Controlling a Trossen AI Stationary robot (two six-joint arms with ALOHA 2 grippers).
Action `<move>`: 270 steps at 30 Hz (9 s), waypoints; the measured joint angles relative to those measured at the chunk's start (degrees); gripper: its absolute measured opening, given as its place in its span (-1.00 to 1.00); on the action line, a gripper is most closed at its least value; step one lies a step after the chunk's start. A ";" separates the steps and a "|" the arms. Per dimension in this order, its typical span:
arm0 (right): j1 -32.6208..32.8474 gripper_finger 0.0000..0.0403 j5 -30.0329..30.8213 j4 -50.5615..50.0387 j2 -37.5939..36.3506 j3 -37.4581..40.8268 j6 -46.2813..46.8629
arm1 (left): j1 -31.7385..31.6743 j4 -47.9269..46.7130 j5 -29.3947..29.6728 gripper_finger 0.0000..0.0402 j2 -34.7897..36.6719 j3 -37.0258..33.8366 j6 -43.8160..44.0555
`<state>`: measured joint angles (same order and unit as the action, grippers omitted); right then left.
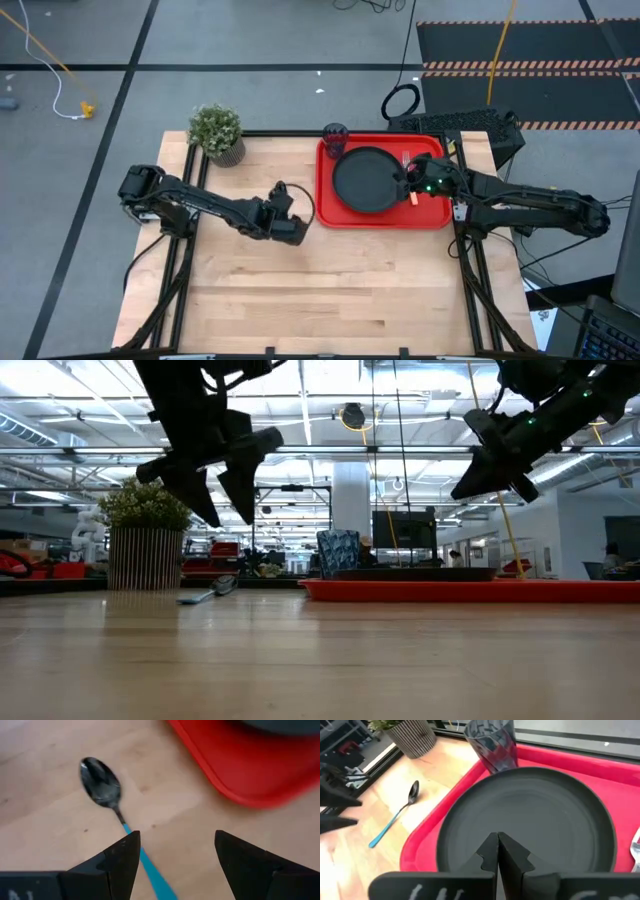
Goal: Pick and place plate/cup/fork/spoon on tray
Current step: Put the blue spoon on the serving tray to the right of the yellow fork
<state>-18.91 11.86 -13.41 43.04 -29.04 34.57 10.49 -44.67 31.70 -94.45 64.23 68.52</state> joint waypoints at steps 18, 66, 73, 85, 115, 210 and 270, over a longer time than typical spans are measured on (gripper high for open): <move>0.67 -1.00 -0.13 2.47 -0.01 0.00 -2.51 | -10.04 -3.18 -4.61 0.28 -10.93 -0.02 6.09; 0.64 -1.00 -1.66 2.45 0.01 0.00 -3.34 | -11.38 6.07 -3.11 -0.92 -12.26 -6.84 1.53; 1.25 -1.00 -1.57 2.71 0.01 0.00 -2.49 | -10.88 4.63 -1.04 -0.95 -9.26 -7.32 -0.90; 10.48 -0.97 -1.64 15.74 7.40 0.02 -6.87 | -7.17 13.91 10.08 -0.96 3.79 -7.04 -7.77; 20.26 0.18 -4.46 74.84 51.18 -6.05 -10.25 | -4.41 65.81 15.05 -0.96 4.53 -6.95 -41.20; 16.69 -1.00 -28.59 48.65 29.15 -3.87 -20.33 | -1.11 82.64 -13.44 -0.11 -5.63 -6.95 -57.91; 25.76 -0.30 24.56 69.36 38.52 -4.07 -34.64 | 1.59 84.80 30.20 -0.97 -19.65 2.26 -66.40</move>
<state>6.85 36.41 55.95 81.56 -33.10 -0.08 12.08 40.13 61.90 -114.10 66.49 2.12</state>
